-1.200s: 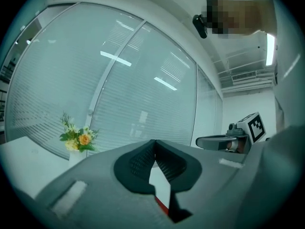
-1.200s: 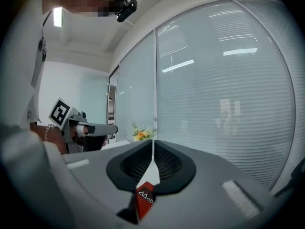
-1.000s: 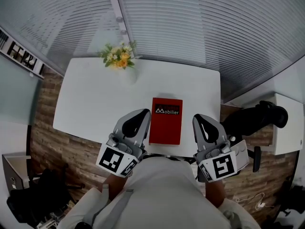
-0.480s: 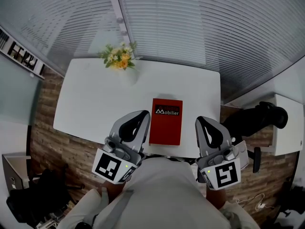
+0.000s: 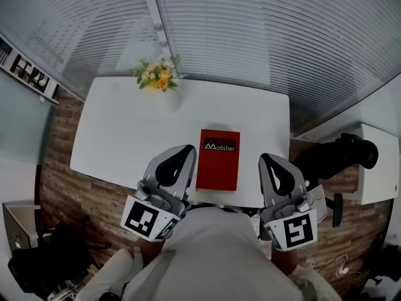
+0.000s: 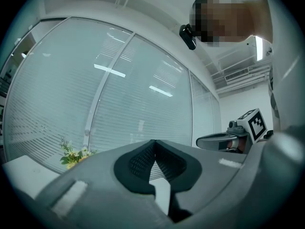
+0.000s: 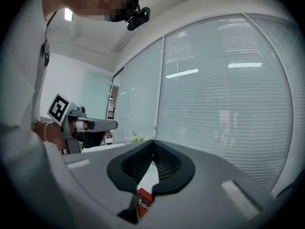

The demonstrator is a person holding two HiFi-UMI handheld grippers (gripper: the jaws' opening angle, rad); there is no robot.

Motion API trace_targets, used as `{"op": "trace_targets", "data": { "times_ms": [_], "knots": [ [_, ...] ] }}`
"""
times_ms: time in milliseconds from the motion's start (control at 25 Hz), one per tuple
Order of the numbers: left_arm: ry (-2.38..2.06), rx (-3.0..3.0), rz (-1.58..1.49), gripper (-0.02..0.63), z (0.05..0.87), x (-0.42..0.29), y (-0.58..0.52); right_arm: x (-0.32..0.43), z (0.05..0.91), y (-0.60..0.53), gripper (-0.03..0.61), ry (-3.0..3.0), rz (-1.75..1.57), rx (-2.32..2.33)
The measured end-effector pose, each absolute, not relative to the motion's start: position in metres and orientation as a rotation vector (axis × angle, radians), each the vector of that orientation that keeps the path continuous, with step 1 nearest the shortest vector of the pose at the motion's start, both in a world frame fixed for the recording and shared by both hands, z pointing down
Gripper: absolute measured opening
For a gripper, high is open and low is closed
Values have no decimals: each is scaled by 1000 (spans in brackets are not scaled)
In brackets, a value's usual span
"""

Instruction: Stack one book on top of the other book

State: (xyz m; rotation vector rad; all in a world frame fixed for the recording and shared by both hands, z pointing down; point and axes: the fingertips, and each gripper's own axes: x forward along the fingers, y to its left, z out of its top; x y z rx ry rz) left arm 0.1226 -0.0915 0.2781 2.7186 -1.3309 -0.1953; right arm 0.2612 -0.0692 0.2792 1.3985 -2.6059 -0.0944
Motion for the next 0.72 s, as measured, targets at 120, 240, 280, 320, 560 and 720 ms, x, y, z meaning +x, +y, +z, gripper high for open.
{"op": "trace_targets", "data": {
  "times_ms": [120, 240, 280, 320, 560, 720],
  "knots": [
    [-1328, 2713, -190, 5, 280, 122, -91, 261, 279, -69, 5, -2606, -93, 1397],
    [-1326, 2708, -192, 5, 281, 122, -91, 261, 279, -68, 5, -2608, -92, 1396],
    [-1324, 2707, -194, 5, 281, 122, -91, 261, 279, -68, 5, -2609, -91, 1396],
    [-1324, 2706, -194, 5, 281, 122, -90, 261, 279, -68, 5, -2610, -90, 1396],
    [-1322, 2709, -193, 5, 279, 123, -87, 261, 277, -65, 5, -2611, -97, 1395],
    [-1319, 2708, -195, 5, 279, 122, -86, 260, 277, -64, 5, -2609, -99, 1395]
  ]
}}
